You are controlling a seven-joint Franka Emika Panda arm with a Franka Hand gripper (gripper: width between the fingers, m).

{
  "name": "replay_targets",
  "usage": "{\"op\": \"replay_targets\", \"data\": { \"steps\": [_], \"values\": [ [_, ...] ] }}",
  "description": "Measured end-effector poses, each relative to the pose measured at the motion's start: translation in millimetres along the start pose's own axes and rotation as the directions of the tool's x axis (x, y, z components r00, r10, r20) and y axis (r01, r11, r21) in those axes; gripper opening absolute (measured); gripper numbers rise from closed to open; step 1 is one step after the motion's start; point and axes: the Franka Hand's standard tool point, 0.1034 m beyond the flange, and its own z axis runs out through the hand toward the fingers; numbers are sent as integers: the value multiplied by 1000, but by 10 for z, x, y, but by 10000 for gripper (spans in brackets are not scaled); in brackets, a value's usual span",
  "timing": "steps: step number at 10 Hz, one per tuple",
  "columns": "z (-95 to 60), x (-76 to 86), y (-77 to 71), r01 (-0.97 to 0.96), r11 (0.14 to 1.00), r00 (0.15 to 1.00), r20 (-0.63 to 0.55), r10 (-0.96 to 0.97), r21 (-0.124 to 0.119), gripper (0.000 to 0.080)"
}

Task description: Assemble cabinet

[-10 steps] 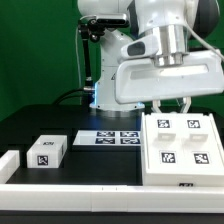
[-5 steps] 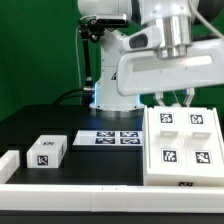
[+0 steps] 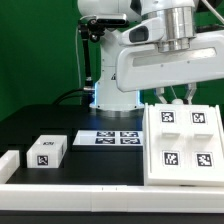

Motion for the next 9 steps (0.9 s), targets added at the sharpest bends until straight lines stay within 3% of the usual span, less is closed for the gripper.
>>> {"op": "replay_targets", "data": {
  "steps": [3, 7, 9],
  "values": [
    [-210, 36, 12, -4, 1000, 996, 93, 2, 20, 209],
    [-123, 153, -7, -15, 999, 992, 123, 11, 29, 208],
    [-206, 255, -13, -11, 1000, 988, 153, 9, 15, 209]
  ]
}}
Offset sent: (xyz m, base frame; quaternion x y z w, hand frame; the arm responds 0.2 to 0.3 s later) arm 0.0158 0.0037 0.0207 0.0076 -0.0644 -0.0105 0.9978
